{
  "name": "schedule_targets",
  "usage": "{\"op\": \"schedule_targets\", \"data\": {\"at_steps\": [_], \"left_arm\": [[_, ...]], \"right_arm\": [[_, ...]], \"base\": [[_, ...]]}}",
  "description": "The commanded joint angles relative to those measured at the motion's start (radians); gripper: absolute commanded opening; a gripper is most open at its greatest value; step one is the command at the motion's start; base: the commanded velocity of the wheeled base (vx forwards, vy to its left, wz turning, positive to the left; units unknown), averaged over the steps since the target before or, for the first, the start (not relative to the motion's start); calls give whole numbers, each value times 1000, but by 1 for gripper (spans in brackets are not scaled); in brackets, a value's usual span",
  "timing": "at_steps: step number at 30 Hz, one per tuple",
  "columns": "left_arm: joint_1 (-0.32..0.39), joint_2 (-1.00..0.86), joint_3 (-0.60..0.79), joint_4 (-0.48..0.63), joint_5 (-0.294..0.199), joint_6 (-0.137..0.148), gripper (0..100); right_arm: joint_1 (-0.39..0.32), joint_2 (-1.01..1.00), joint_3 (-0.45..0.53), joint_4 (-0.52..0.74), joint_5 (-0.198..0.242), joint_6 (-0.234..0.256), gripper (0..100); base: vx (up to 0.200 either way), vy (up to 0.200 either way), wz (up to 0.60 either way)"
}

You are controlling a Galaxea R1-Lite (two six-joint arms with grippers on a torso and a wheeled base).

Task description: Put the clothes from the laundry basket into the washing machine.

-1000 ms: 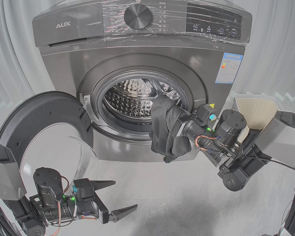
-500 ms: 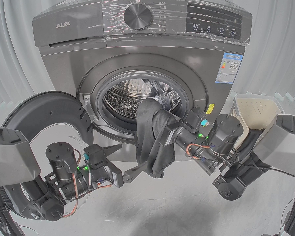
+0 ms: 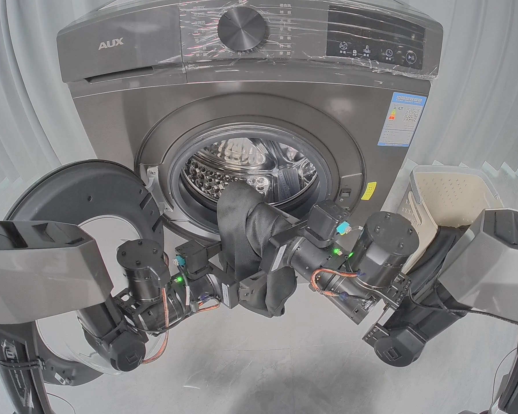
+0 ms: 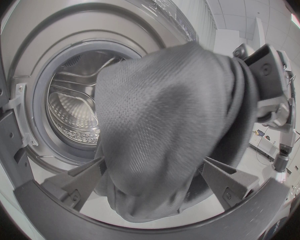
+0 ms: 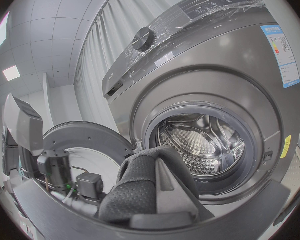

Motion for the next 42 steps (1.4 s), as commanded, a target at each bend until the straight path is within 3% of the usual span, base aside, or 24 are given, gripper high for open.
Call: {"op": "schedule_targets", "data": {"at_steps": [1,9,10,18,24,30,31,38,39,41,42], "left_arm": [[4,87,-66,-1,10,5,100],[27,145,-164,1,69,8,100],[28,145,-164,1,71,8,0],[50,133,-205,-2,80,0,0],[60,94,-193,-2,83,-4,0],[56,64,-190,-4,99,-6,0],[56,57,-188,-4,99,-6,0],[54,4,-152,-4,103,-12,0],[59,-96,-44,-4,119,-16,0],[59,-143,11,-4,112,-21,0],[57,-182,55,-4,111,-44,0]], "right_arm": [[22,-1,7,-2,1,0,0],[28,-16,28,-3,-1,2,0],[28,-16,28,-3,-1,2,0],[-12,-21,81,-3,-39,3,0],[-23,-19,203,-35,-27,2,0],[-24,-13,237,-37,-24,2,0],[-24,-13,239,-35,-26,2,100],[-18,-12,277,-37,-29,10,100],[-9,-13,432,-40,-24,13,100],[-6,-13,495,-40,-19,13,100],[-3,-13,552,-40,2,13,100]], "base": [[0,0,0],[0,0,0],[0,0,0],[0,0,0],[0,0,0],[0,0,0],[0,0,0],[0,0,0],[0,0,0],[0,0,0],[0,0,0]]}}
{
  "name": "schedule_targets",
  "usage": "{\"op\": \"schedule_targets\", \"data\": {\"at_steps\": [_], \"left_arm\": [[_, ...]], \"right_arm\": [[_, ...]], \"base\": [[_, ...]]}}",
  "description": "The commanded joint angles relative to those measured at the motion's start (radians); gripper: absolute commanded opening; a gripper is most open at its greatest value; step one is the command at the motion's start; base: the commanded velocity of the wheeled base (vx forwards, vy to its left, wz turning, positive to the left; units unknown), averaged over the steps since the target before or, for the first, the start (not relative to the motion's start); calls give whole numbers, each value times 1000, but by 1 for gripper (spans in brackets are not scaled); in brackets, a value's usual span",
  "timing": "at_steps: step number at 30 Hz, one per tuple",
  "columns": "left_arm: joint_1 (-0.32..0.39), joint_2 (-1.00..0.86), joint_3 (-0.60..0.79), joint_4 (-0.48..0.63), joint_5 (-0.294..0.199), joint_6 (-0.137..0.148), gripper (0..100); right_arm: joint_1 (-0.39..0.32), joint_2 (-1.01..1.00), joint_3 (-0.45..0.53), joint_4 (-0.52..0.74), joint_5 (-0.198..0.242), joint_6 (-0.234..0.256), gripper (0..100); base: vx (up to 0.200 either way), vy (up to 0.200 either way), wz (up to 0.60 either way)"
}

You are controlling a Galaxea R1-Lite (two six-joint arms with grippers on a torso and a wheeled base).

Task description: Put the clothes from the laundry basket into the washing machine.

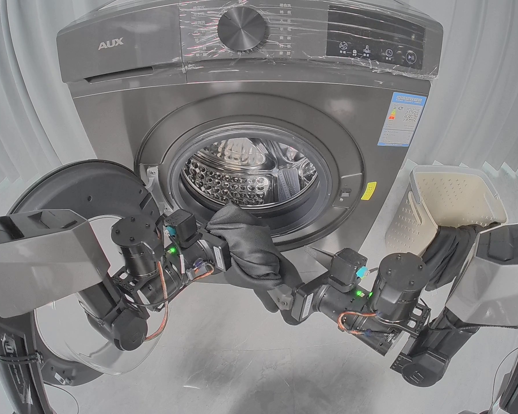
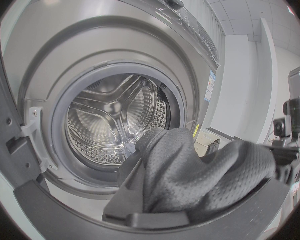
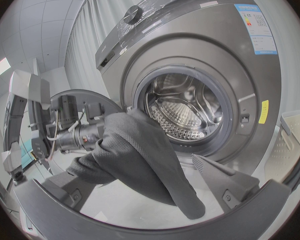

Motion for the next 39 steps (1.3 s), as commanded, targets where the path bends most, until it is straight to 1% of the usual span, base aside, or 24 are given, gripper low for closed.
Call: {"op": "schedule_targets", "data": {"at_steps": [1,2,3,4,5,11,12,14,18,21,24,26,27,32,35,39], "left_arm": [[0,-213,216,-1,5,-47,0],[-5,-227,232,-2,5,-67,0],[-8,-239,241,-2,7,-81,0],[-12,-250,250,-1,7,-93,0],[-17,-253,256,-1,7,-98,0],[-19,-254,278,-2,8,-101,0],[-17,-254,278,-2,8,-100,0],[-17,-256,276,-2,8,-101,0],[-19,-273,282,-2,14,-100,0],[-19,-276,282,-2,17,-98,0],[-19,-302,308,-2,22,-100,0],[-20,-313,322,-2,25,-101,0],[-19,-325,350,-2,28,-101,0],[-14,-339,391,-2,27,-101,0],[-17,-346,405,-2,28,-101,0],[-9,-343,404,-2,28,-100,0]], "right_arm": [[19,4,294,-2,46,2,100],[20,4,309,-2,60,-1,100],[20,4,320,-2,67,-1,100],[20,4,328,-2,72,-1,100],[20,4,329,-2,72,-1,100],[16,-9,320,-5,70,0,100],[2,-18,328,-6,66,-1,100],[-4,-24,331,-6,64,-1,100],[-55,-72,361,-6,63,-1,100],[-95,-105,348,-6,61,8,100],[-126,-133,328,-6,60,6,100],[-130,-138,323,-6,58,6,100],[-146,-147,311,-6,58,6,100],[-179,-150,308,-8,58,6,100],[-198,-162,309,-8,58,6,100],[-205,-167,308,-8,58,6,100]], "base": [[0,0,0],[0,0,0],[0,0,0],[0,0,0],[0,0,0],[0,0,0],[0,0,0],[0,0,0],[0,0,0],[0,0,0],[0,0,0],[0,0,0],[0,0,0],[0,0,0],[0,0,0],[0,0,0]]}}
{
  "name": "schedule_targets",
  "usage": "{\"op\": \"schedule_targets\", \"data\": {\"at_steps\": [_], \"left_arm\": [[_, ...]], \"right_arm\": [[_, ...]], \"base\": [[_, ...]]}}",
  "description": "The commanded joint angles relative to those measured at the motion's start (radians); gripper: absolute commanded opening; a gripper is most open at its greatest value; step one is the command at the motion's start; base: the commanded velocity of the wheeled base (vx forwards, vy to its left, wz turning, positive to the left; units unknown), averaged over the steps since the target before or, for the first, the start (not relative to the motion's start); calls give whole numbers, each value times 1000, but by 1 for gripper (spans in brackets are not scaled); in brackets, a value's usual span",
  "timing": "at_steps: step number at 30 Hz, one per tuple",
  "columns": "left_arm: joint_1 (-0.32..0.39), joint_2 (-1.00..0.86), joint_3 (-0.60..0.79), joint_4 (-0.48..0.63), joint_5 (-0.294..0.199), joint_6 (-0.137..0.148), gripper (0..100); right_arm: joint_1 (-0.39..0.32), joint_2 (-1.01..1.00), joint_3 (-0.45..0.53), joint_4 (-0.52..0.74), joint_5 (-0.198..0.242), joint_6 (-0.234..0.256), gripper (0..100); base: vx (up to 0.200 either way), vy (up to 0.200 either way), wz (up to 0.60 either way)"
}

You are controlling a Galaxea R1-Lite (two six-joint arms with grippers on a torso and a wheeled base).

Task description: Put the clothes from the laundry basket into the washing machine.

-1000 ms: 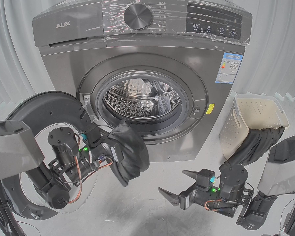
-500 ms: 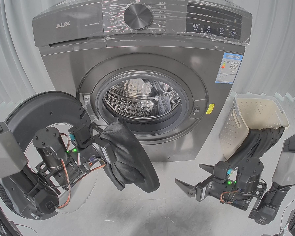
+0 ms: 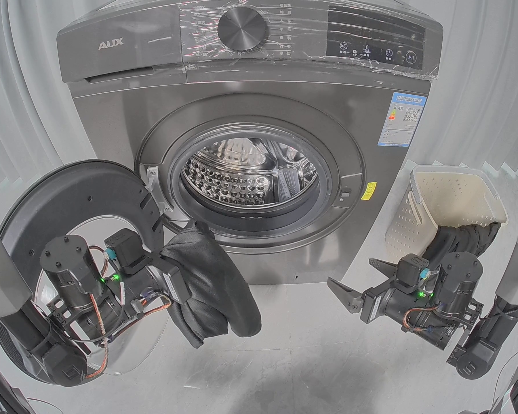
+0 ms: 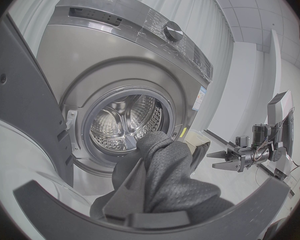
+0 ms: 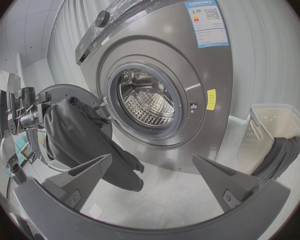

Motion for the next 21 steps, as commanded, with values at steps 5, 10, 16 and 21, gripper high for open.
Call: {"op": "schedule_targets", "data": {"at_steps": [5,10,16,21], "left_arm": [[9,-4,9,1,1,4,0],[1,10,29,1,2,11,0],[1,2,55,-2,-1,17,0],[1,11,51,-1,-1,23,0]], "right_arm": [[-11,-13,-2,-1,-1,0,100],[-8,-22,1,0,0,1,100],[2,-25,10,-1,-1,12,100],[22,-21,-1,0,-52,29,100]], "base": [[0,0,0],[0,0,0],[0,0,0],[160,0,0]]}}
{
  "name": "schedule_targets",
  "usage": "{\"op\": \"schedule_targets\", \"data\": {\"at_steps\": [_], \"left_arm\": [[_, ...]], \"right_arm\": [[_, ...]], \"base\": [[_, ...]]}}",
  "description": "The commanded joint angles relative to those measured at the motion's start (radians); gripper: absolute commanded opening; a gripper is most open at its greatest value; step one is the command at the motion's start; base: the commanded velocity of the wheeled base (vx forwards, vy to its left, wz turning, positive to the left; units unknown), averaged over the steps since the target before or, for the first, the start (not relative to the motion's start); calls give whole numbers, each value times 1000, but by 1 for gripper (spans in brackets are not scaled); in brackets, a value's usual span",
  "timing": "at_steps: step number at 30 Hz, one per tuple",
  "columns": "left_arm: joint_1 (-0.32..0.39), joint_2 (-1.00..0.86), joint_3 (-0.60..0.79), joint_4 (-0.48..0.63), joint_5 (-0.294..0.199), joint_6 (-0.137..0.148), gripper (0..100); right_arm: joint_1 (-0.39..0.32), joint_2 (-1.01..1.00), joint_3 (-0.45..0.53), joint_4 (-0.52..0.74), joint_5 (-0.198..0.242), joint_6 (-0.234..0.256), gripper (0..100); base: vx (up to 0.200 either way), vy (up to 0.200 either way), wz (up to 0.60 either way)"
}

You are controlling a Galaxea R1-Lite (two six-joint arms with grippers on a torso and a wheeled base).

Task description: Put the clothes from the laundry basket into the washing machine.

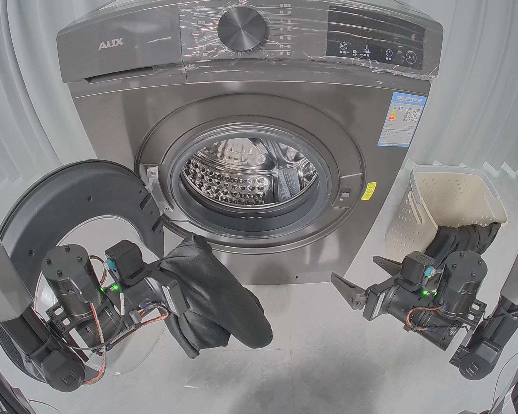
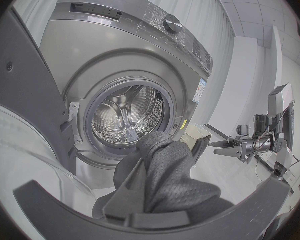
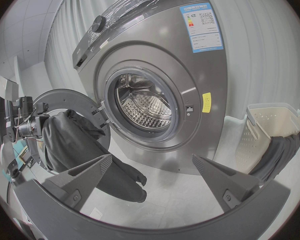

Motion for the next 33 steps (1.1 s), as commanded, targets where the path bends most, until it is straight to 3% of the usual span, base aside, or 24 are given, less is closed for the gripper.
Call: {"op": "schedule_targets", "data": {"at_steps": [1,11,21,25,33], "left_arm": [[0,7,-1,0,0,3,0],[-29,20,5,0,2,16,0],[-74,46,8,0,7,16,0],[-94,70,-2,0,59,16,0],[-115,70,-1,0,65,17,0]], "right_arm": [[18,4,-7,-1,-23,6,100],[21,7,-7,-1,-24,6,100],[24,4,-7,-1,-26,6,100],[28,6,-6,-1,-24,6,100],[43,3,0,-1,-27,6,100]], "base": [[200,0,0],[20,0,0],[180,0,0],[0,0,0],[0,0,0]]}}
